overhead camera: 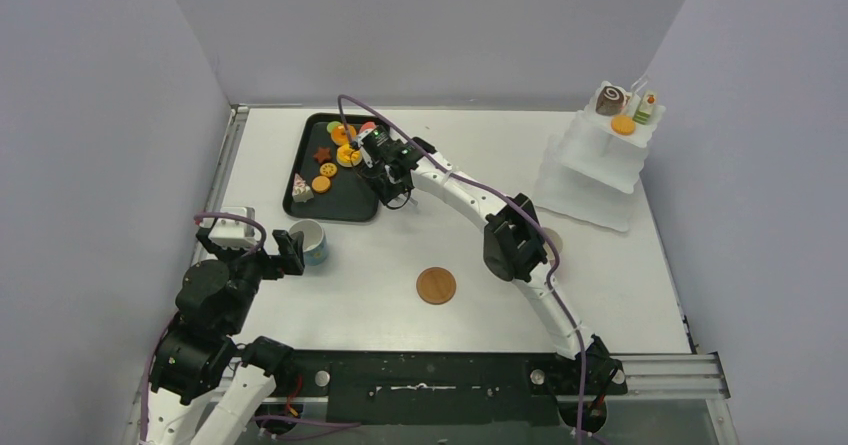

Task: Serve the afternoon tea
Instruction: Pick up the desert from the tray.

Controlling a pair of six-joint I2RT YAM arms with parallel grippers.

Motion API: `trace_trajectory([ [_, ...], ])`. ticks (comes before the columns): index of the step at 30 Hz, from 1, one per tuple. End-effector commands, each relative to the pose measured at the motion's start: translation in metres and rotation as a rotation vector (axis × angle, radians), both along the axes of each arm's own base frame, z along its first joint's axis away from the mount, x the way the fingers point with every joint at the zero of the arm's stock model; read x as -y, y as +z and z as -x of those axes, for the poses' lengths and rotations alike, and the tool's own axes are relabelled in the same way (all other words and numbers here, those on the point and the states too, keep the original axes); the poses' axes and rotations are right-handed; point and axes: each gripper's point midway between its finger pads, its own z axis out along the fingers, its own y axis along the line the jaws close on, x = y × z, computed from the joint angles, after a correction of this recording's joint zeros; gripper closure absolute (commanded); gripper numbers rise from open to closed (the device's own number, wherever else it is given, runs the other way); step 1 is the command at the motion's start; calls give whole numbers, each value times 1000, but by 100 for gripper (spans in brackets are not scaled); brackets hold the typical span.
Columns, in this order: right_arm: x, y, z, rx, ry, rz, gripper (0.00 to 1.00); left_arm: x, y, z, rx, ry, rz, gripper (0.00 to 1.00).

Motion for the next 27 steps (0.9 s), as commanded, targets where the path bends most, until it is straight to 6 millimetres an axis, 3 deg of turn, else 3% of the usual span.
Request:
trace_trajectory([
  [1,-13,32,-12,88,10,-53,58,2,15,-4,56,-9,7,3],
  [14,-23,57,6,100,30,-104,60,2,14,-4,54,-9,7,3],
  [27,-16,71,28,81,11,-153,61,2,15,-2,56,-11,9,3],
])
